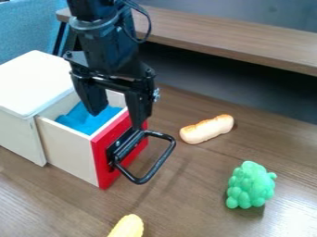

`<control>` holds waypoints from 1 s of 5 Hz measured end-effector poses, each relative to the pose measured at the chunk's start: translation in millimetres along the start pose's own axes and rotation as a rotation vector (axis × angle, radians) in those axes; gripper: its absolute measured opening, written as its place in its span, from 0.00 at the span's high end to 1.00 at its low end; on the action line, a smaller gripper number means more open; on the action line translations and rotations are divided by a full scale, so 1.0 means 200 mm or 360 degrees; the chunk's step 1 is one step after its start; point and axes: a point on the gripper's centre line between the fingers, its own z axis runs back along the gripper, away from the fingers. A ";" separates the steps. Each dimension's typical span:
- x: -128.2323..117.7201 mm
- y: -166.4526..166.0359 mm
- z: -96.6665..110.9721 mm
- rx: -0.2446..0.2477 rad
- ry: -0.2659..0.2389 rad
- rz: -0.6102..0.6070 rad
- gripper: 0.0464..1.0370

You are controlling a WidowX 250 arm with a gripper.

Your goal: Close the drawer

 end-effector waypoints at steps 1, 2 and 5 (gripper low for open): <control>-0.01 0.00 -0.03 -0.0001 0.0037 0.0007 0.04; 0.05 -0.07 -0.13 -0.0044 0.0114 -0.0020 0.04; 0.14 -0.02 -0.24 -0.0072 0.0116 -0.0010 0.04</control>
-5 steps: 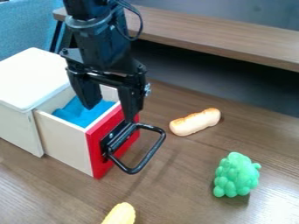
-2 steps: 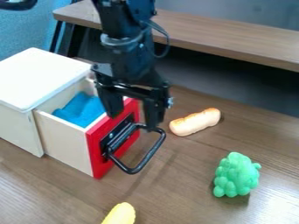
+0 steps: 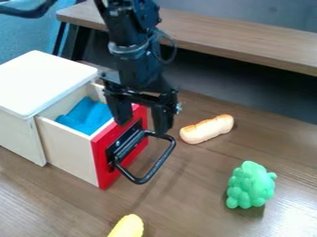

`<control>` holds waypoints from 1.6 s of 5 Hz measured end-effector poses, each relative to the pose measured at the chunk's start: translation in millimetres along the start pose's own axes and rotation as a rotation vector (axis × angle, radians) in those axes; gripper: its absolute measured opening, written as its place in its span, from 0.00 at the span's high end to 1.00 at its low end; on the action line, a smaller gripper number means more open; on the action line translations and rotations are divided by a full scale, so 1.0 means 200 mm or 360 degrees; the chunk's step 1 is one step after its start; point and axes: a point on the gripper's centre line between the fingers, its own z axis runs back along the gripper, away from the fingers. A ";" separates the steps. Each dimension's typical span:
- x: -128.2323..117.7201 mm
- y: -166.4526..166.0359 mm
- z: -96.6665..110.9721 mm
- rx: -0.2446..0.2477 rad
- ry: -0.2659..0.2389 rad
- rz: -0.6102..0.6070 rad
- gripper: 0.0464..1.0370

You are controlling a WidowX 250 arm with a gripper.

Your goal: Close the drawer

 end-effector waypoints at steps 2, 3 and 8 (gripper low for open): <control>0.03 0.02 -0.17 0.0013 0.0070 0.0079 0.04; 0.03 0.01 -0.22 0.0026 0.0084 0.0059 0.04; 0.05 0.15 -0.19 0.0317 0.0143 0.0045 0.04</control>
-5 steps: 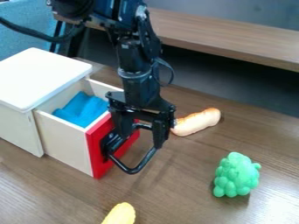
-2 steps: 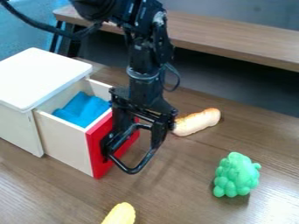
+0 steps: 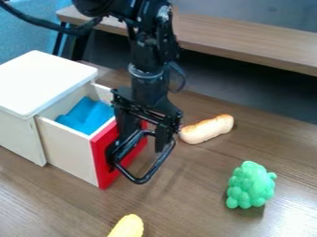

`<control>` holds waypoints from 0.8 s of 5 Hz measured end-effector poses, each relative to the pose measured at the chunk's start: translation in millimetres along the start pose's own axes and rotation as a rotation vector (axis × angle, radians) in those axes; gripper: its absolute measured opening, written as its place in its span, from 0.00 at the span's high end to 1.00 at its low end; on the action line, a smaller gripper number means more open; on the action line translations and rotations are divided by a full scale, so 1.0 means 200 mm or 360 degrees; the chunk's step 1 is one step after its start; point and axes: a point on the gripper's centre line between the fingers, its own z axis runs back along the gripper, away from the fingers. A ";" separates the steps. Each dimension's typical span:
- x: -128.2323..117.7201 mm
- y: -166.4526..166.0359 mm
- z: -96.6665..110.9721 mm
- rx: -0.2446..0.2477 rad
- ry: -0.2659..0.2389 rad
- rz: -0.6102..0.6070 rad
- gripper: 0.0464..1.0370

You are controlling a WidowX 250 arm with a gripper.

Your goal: Close the drawer

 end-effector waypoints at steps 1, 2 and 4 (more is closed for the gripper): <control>-0.01 0.10 -0.01 0.0038 0.0020 0.0065 0.04; -0.02 0.22 -0.02 0.0072 0.0038 0.0147 0.04; -0.06 0.42 -0.04 0.0147 0.0059 0.0277 0.04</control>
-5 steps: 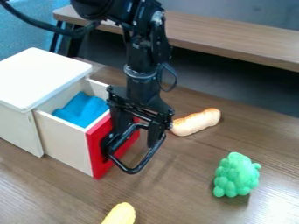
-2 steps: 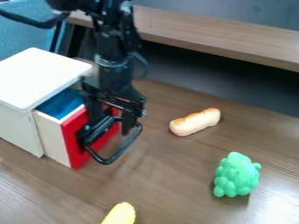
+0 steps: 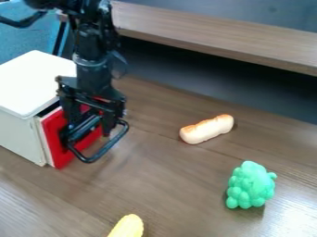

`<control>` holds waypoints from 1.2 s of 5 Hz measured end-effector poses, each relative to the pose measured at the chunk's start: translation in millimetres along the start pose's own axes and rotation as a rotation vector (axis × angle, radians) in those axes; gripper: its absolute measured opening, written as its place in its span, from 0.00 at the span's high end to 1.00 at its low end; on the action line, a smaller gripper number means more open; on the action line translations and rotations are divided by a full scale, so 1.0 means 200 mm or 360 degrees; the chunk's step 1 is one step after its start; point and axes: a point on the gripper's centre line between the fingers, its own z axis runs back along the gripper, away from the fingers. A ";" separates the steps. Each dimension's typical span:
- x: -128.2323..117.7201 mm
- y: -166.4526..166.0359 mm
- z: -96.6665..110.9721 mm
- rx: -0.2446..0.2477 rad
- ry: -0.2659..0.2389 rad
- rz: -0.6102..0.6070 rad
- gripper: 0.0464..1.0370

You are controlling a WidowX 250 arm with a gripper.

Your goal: Close the drawer

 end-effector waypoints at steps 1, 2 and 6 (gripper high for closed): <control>0.01 0.04 0.00 0.0058 -0.0023 -0.0003 0.04; 0.01 0.08 -0.02 0.0172 -0.0048 -0.0043 0.04; -0.02 -0.14 -0.01 0.0038 -0.0048 -0.0243 0.04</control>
